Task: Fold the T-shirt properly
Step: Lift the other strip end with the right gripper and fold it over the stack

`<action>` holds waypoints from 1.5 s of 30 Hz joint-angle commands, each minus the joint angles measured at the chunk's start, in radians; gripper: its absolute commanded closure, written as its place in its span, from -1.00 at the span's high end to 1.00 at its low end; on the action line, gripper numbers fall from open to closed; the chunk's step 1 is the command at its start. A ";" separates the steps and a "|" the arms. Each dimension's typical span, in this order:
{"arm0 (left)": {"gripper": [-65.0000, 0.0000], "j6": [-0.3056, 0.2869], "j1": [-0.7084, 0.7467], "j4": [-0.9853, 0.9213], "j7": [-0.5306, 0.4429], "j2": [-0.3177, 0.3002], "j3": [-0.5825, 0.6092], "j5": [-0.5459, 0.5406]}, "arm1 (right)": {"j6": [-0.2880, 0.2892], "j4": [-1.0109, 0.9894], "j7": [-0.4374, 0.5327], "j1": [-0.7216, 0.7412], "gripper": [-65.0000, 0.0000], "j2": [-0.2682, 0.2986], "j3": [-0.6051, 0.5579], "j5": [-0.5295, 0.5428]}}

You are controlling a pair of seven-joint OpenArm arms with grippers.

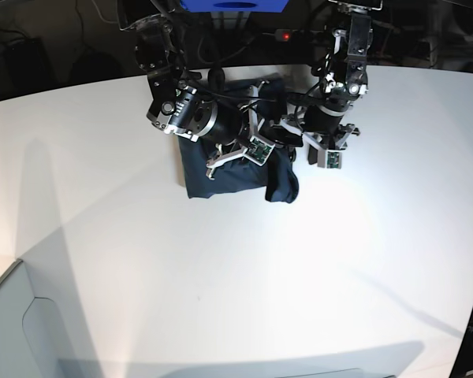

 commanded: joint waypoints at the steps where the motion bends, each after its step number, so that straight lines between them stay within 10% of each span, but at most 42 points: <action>1: -0.07 -0.001 -0.002 0.013 -0.004 0.002 0.000 -0.011 | -0.007 0.013 0.015 0.018 -1.00 -0.007 -0.002 0.013; 16: -0.07 -0.001 -0.010 0.013 -0.004 0.001 0.000 -0.011 | -0.008 0.184 0.005 -0.003 -1.00 0.132 0.090 0.012; 35: -0.06 0.002 -0.008 0.025 -0.004 0.001 -0.006 -0.014 | -0.008 -0.021 0.011 0.064 -0.97 0.069 0.044 0.013; 45: -0.06 0.004 -0.004 0.056 -0.004 0.001 -0.009 -0.016 | -0.002 0.092 0.015 0.035 0.29 0.071 0.007 0.015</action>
